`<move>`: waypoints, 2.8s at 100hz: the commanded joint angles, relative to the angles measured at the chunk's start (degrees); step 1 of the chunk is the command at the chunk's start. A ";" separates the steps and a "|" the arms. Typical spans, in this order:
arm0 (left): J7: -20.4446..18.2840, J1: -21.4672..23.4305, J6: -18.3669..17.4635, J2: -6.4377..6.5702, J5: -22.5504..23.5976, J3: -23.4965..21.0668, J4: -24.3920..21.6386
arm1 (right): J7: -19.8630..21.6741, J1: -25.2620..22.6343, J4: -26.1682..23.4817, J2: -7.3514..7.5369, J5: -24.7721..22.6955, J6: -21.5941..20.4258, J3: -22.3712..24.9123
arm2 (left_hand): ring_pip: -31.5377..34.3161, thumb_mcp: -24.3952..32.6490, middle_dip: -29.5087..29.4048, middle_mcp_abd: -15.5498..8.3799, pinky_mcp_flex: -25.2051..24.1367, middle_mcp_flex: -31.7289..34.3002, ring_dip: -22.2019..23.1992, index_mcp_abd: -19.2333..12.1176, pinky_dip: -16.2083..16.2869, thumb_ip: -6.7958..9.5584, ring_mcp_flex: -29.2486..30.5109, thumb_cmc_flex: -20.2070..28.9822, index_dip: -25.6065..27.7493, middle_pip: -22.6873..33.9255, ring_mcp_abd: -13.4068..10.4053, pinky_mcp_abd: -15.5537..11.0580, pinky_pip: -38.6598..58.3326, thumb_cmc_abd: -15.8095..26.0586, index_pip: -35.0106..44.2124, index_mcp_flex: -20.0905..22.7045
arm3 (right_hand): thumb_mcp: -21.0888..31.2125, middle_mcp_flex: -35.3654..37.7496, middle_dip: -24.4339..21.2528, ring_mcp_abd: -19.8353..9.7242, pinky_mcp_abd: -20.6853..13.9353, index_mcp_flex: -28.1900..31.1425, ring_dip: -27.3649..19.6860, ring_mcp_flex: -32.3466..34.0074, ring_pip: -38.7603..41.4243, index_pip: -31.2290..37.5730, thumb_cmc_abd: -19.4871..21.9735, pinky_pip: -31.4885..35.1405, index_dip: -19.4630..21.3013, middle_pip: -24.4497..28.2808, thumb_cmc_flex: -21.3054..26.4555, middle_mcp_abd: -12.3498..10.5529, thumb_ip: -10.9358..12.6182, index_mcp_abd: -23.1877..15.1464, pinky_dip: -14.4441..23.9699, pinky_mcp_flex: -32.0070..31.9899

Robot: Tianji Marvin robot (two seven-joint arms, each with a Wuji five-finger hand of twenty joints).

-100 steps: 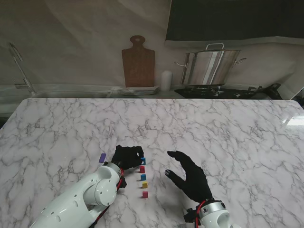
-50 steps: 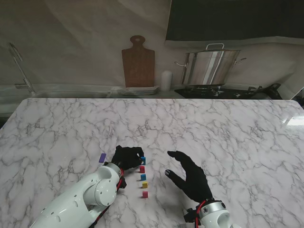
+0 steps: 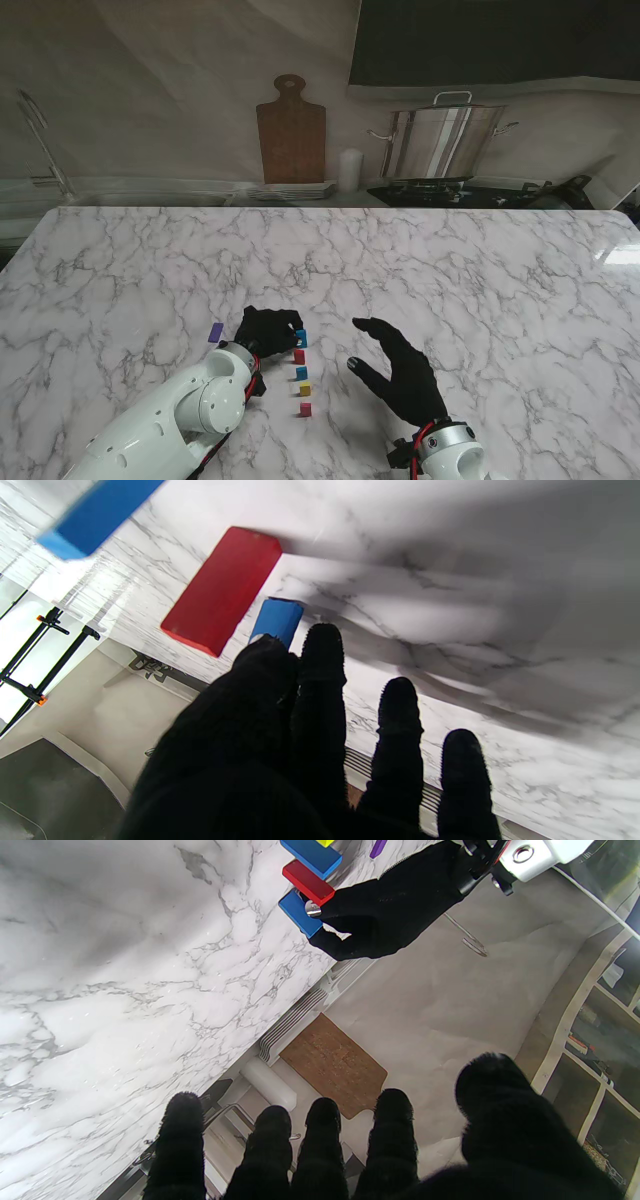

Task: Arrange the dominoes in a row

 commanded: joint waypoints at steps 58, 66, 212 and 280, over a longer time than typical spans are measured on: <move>-1.00 0.29 0.07 0.08 0.50 -0.09 -0.37 | 0.02 -0.23 0.03 -0.06 -0.05 0.31 -0.13 | -0.46 -1.63 1.39 -1.36 -1.42 -0.88 0.83 0.63 0.93 0.89 -1.81 2.06 -1.13 -0.49 1.21 0.37 -0.73 -0.36 0.33 0.39 | -0.88 -1.26 0.18 -1.48 -1.98 -1.96 -0.69 -0.57 -1.04 0.17 2.14 0.58 0.75 0.61 1.46 -0.73 1.64 -0.97 0.93 -0.23; -1.17 0.30 -0.02 0.13 0.55 -0.10 -0.39 | 0.06 -0.22 0.04 -0.06 -0.03 0.32 -0.14 | -0.59 -1.53 1.30 -1.34 -1.50 -1.07 0.79 0.76 0.85 0.88 -1.95 1.96 -1.57 -0.77 1.28 0.48 -0.96 -0.71 -0.41 0.34 | -0.87 -1.25 0.18 -1.46 -2.00 -1.99 -0.69 -0.61 -1.05 0.17 2.08 0.57 0.75 0.62 1.49 -0.75 1.65 -0.98 0.92 -0.26; -2.40 0.63 -0.39 0.64 1.50 -0.26 -1.20 | 0.09 -0.45 -0.14 -0.05 0.01 0.16 0.14 | -1.83 -1.02 3.28 0.92 -1.56 -9.11 1.26 -1.15 0.83 0.92 -5.20 0.85 -3.88 5.54 2.63 1.00 -5.52 -1.32 -5.26 1.94 | -0.88 -1.27 0.17 -1.52 -1.95 -2.01 -0.68 -0.60 -1.05 0.11 2.11 0.55 0.76 0.63 1.51 -0.69 1.65 -0.98 0.93 -0.26; -3.28 0.93 0.34 0.92 2.02 -0.51 -1.91 | 0.15 -0.54 -0.41 -0.04 -0.03 0.39 0.03 | -2.19 3.02 1.84 1.89 -1.54 -13.55 1.41 -0.19 1.39 0.46 -6.70 -0.62 -4.93 7.89 2.83 1.05 -7.51 -0.71 -12.51 1.57 | -0.90 -1.25 0.17 -1.49 -2.02 -2.01 -0.69 -0.62 -1.06 0.13 2.11 0.57 0.77 0.64 1.50 -0.73 1.64 -0.92 0.93 -0.21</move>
